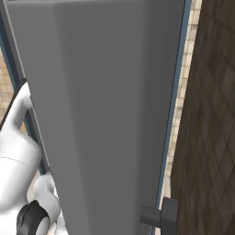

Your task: Pick the mango and pear from the fridge and place them inside the tupperware on the counter.

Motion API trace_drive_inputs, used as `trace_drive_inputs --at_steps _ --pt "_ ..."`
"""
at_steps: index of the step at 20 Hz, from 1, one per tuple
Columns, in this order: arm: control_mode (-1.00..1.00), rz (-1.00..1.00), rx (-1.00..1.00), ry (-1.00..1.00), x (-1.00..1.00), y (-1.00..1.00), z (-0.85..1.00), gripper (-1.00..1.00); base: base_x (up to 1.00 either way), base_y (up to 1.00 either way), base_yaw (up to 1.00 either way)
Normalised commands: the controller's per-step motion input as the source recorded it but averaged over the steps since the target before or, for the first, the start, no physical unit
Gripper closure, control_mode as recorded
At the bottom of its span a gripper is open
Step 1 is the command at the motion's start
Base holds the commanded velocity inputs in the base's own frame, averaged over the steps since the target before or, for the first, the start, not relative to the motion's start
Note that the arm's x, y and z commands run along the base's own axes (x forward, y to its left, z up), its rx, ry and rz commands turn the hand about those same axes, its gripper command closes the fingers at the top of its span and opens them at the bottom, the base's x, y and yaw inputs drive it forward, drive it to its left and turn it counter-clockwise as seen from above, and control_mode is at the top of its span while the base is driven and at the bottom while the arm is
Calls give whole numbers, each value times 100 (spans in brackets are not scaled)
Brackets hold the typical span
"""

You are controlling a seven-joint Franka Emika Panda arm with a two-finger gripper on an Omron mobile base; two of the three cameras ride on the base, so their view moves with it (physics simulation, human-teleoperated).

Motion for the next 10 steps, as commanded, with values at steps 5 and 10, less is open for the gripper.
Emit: trace_drive_inputs --at_steps 5,10 --pt "-100 0 0 -16 0 24 36 -100 0 0 0" --pt "-100 0 0 -10 4 19 56 -100 0 0 0"
